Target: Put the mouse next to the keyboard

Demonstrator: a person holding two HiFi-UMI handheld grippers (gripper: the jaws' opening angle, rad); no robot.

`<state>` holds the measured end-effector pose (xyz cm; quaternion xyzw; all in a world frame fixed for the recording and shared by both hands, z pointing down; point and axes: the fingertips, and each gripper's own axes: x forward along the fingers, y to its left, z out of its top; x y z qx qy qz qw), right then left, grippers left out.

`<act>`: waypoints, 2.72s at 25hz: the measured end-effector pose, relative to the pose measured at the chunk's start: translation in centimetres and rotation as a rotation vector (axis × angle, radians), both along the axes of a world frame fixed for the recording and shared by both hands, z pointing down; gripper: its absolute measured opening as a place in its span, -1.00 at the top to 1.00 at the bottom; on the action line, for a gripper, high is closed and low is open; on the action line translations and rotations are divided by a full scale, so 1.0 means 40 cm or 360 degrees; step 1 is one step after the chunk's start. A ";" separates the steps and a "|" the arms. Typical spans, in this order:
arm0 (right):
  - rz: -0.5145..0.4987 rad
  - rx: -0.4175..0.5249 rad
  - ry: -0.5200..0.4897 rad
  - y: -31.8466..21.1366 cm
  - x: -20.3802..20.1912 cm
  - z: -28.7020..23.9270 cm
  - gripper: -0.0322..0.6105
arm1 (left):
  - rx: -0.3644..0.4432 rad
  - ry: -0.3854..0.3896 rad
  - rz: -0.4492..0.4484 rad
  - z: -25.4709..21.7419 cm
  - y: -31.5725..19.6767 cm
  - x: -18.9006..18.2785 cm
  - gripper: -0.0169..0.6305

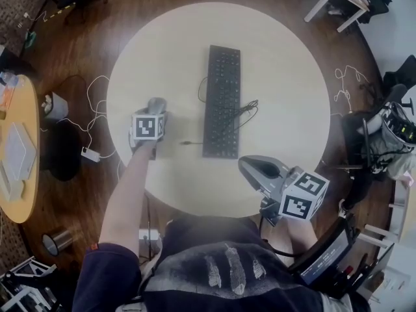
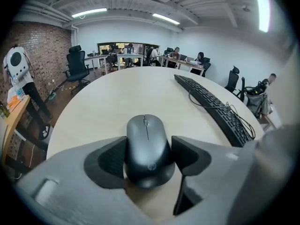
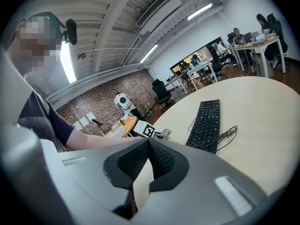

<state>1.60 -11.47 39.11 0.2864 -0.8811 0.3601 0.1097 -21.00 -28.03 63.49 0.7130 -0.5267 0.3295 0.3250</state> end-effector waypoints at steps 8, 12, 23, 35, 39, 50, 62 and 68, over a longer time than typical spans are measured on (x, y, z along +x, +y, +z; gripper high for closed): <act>0.0040 0.0030 -0.0011 0.022 0.010 -0.021 0.89 | -0.0012 0.0200 -0.0116 -0.013 0.010 -0.008 0.00; 0.0048 0.0049 -0.0022 0.021 0.008 -0.024 0.89 | 0.0002 0.0397 -0.0227 -0.035 0.045 -0.019 0.00; -0.0023 0.0081 -0.0057 0.030 -0.044 -0.040 0.89 | 0.0228 0.0632 -0.0433 -0.172 0.106 -0.095 0.00; 0.0101 0.0056 -0.0095 0.041 -0.055 -0.044 0.89 | 0.0523 0.0714 -0.0123 -0.388 0.184 0.057 0.00; 0.0137 0.0026 -0.0053 0.046 -0.074 -0.028 0.89 | 0.0639 0.0604 0.0005 -0.446 0.199 0.084 0.00; 0.0137 0.0030 -0.0066 0.008 -0.088 -0.037 0.80 | 0.0760 0.0499 0.0353 -0.515 0.259 0.249 0.00; 0.0078 -0.0252 -0.0439 -0.040 -0.022 -0.010 0.43 | 0.0881 0.0269 0.0530 -0.588 0.327 0.473 0.00; 0.0014 -0.0446 -0.0605 -0.057 0.039 0.021 0.27 | 0.0864 0.0237 0.0556 -0.581 0.355 0.601 0.00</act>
